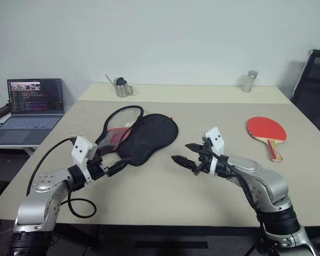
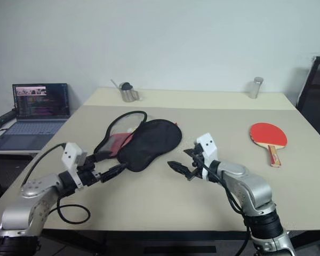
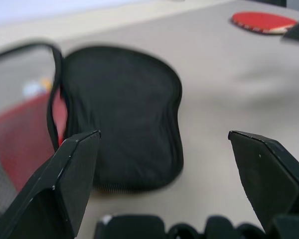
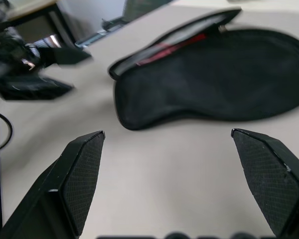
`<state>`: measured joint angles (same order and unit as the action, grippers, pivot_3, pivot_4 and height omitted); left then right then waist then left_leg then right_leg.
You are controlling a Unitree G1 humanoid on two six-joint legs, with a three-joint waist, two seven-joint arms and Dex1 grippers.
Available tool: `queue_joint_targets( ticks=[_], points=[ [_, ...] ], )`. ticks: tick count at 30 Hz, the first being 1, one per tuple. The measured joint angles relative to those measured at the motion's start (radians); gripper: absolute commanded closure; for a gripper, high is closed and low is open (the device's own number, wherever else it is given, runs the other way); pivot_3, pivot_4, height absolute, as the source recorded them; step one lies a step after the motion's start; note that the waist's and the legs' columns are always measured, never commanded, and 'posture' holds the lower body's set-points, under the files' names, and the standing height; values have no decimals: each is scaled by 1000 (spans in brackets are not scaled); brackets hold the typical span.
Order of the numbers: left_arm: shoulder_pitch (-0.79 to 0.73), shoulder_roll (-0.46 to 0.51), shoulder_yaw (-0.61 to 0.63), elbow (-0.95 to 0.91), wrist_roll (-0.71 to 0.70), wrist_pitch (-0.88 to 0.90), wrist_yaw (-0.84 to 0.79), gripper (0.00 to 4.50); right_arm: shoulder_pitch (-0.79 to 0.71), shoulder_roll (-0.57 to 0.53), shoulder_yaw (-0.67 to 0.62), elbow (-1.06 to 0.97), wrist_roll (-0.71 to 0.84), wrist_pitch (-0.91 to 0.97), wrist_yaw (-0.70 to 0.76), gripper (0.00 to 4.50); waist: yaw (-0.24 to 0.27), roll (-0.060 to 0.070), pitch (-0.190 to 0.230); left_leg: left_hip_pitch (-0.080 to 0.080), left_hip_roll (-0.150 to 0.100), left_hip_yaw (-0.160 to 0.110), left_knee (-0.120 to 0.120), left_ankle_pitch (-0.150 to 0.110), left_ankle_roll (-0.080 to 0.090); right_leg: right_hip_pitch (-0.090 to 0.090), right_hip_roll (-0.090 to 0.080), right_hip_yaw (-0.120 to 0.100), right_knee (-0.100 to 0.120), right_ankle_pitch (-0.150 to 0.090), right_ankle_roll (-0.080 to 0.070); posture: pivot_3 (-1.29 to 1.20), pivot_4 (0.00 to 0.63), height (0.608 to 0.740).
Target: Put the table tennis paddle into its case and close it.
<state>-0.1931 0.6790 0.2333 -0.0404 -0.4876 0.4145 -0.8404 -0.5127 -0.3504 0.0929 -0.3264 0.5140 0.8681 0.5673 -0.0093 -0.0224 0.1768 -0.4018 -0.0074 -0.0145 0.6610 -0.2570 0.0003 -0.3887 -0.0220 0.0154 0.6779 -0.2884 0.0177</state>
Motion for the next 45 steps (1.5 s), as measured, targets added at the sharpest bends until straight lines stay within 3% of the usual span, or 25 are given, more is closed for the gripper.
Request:
queue_joint_targets(
  ticks=[5,10,25,40,43,45],
  points=[
    [27,-7,14,25,-18,54,15,0,0,-123,-36,-65,22,-14,89,25,1,0,0,1,0,-1,0,0,0,0,0,-1,1,0,0,0,150,740],
    [-35,-65,36,118,-42,127,82,0,-5,-166,-39,-76,23,-33,126,25,2,0,0,1,0,-1,1,0,0,0,0,-1,1,0,0,0,150,740],
    [-176,-149,41,191,-82,345,211,0,-7,-219,-40,-132,58,-74,181,25,4,-1,0,0,0,-1,1,0,0,0,0,-1,1,0,0,0,150,740],
    [-371,-223,23,431,-21,291,277,0,0,-218,-41,-130,59,-89,170,25,7,-2,1,0,0,-1,1,0,0,0,0,-1,1,0,0,0,150,740],
    [-387,-240,7,446,-15,287,259,598,3,-218,-41,-130,59,-89,168,0,7,-2,1,0,0,-1,1,0,0,0,0,-1,1,0,0,0,150,740],
    [-390,-253,2,452,-15,289,255,1266,7,-218,-44,-130,59,-89,163,0,6,-2,1,0,0,-1,1,0,0,0,0,0,1,0,0,0,150,740]
  ],
)
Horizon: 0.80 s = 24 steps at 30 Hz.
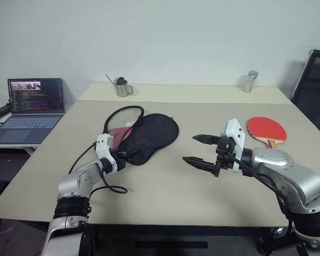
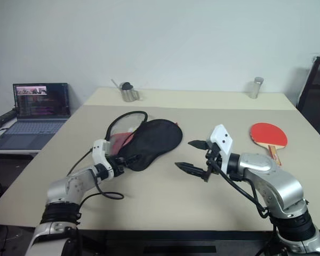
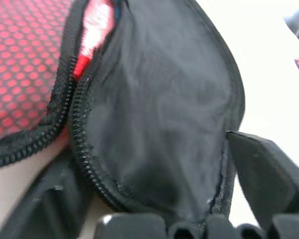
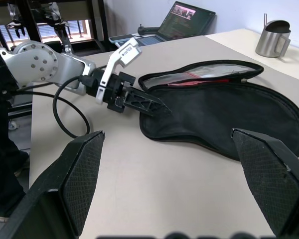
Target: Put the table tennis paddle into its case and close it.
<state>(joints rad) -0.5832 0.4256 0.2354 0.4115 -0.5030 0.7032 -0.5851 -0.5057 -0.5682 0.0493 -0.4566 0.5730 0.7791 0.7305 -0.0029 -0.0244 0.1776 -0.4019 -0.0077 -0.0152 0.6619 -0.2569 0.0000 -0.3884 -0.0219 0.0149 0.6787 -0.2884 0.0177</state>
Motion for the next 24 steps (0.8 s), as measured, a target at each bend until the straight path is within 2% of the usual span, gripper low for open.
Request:
queue_joint_targets(
  ticks=[8,9,13,18,24],
  points=[
    [0,-26,-4,-1,-7,45,-15,4293,15,-3,-26,-1,1,0,-12,0,0,0,0,0,0,0,0,0,0,0,0,0,0,0,0,0,150,740],
    [0,-31,-3,-5,-8,55,-15,4463,16,-3,-27,-1,1,0,-13,0,0,0,0,0,0,0,0,0,0,0,0,0,0,0,0,0,150,740],
    [0,-62,-7,-36,-9,76,-15,4463,17,-3,-27,-1,1,1,-13,0,0,0,0,0,0,0,0,0,0,0,0,0,0,0,0,0,150,740],
    [-47,-172,-74,-36,-4,79,-15,4463,18,-6,-28,-2,2,1,-14,0,10,-2,1,-1,-1,0,1,0,0,0,0,0,0,0,0,0,150,740],
    [-192,-313,-136,117,40,-3,-16,4463,32,-24,-39,-13,3,7,-19,0,7,-2,1,-1,-1,0,1,0,0,0,0,0,0,0,0,0,150,740]
  ],
)
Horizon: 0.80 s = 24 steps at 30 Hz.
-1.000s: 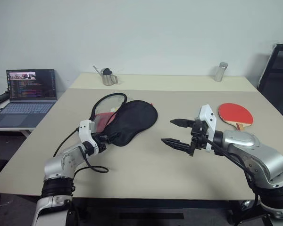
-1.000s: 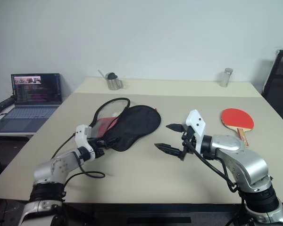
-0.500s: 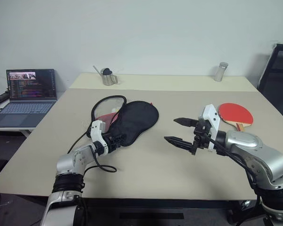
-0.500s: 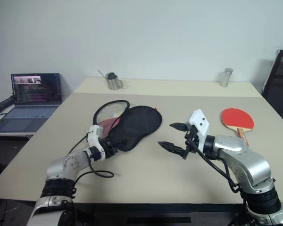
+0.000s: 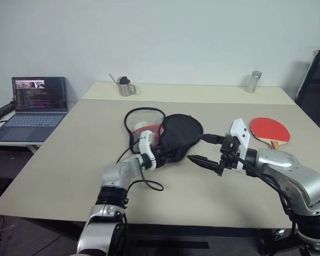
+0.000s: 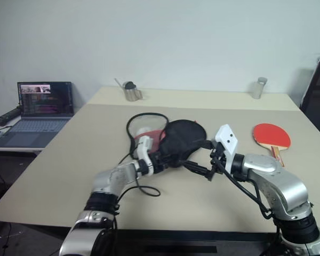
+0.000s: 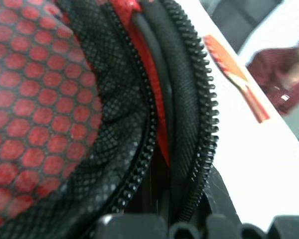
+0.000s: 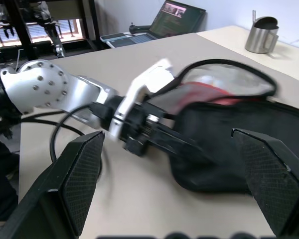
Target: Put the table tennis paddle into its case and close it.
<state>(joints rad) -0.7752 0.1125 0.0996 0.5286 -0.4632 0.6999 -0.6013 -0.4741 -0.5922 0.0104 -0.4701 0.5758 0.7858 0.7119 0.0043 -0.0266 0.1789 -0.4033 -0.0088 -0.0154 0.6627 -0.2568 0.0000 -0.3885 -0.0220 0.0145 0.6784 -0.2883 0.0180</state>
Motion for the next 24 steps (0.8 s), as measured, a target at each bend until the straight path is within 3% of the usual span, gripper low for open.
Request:
queue_joint_targets(
  ticks=[8,11,20,24],
  points=[
    [-111,-115,-20,246,77,-170,14,4463,32,-33,-39,-40,19,26,-31,0,-7,0,0,0,0,0,0,0,0,0,0,0,0,0,0,0,150,740],
    [-111,-129,-34,274,98,-184,4,3733,39,-33,-40,-53,32,35,-45,0,-7,-1,0,0,0,0,0,0,0,0,0,0,0,0,0,0,150,740],
    [-47,-67,-66,143,120,-129,-48,457,53,-47,-50,-66,49,63,-65,0,-12,0,0,0,1,0,-1,0,0,-1,1,1,0,0,0,0,150,740],
    [141,64,-115,-183,93,16,-104,457,56,-52,-59,-73,70,84,-76,0,-32,0,0,2,2,1,-2,0,-1,0,1,2,1,0,0,0,150,740]
  ],
)
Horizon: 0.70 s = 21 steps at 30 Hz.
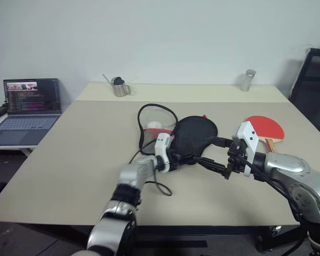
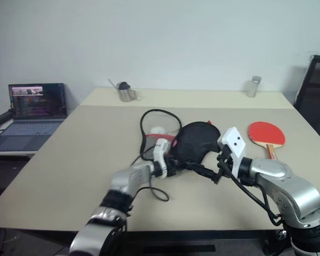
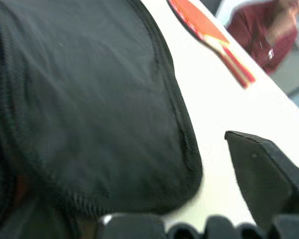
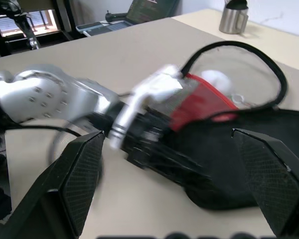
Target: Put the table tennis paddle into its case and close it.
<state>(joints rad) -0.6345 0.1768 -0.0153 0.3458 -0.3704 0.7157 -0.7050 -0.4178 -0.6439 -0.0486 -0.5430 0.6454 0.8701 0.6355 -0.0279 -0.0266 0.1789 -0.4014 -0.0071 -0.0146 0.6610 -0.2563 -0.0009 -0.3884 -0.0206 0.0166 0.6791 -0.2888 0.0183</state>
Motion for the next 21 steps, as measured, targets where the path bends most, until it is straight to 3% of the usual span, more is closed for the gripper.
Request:
queue_joint_targets(
  ticks=[5,12,14,17,21],
  points=[
    [186,128,25,-317,-62,148,17,457,-19,23,-15,25,9,45,-53,0,-5,0,0,1,0,0,0,0,-1,1,0,0,1,0,0,0,150,740],
    [226,257,60,-550,-166,210,-57,457,-109,62,-20,124,25,110,-112,0,7,0,0,0,-1,-1,1,1,-2,1,-1,0,0,0,0,0,150,740],
    [226,291,60,-544,-163,162,-84,457,-121,81,-19,138,38,125,-120,0,8,0,0,0,-1,-1,0,1,-2,0,-1,-1,0,0,0,0,150,740],
    [211,416,78,-435,-94,-6,-147,457,-131,111,-19,150,42,126,-141,0,2,1,1,0,0,-1,-1,1,-2,-1,0,-1,1,0,-1,0,150,740],
    [148,475,138,-333,-96,-114,-229,457,-131,138,-10,158,39,128,-170,0,2,1,1,-1,-1,-1,-1,1,-1,0,-1,-1,0,0,-1,0,150,740]
  ],
)
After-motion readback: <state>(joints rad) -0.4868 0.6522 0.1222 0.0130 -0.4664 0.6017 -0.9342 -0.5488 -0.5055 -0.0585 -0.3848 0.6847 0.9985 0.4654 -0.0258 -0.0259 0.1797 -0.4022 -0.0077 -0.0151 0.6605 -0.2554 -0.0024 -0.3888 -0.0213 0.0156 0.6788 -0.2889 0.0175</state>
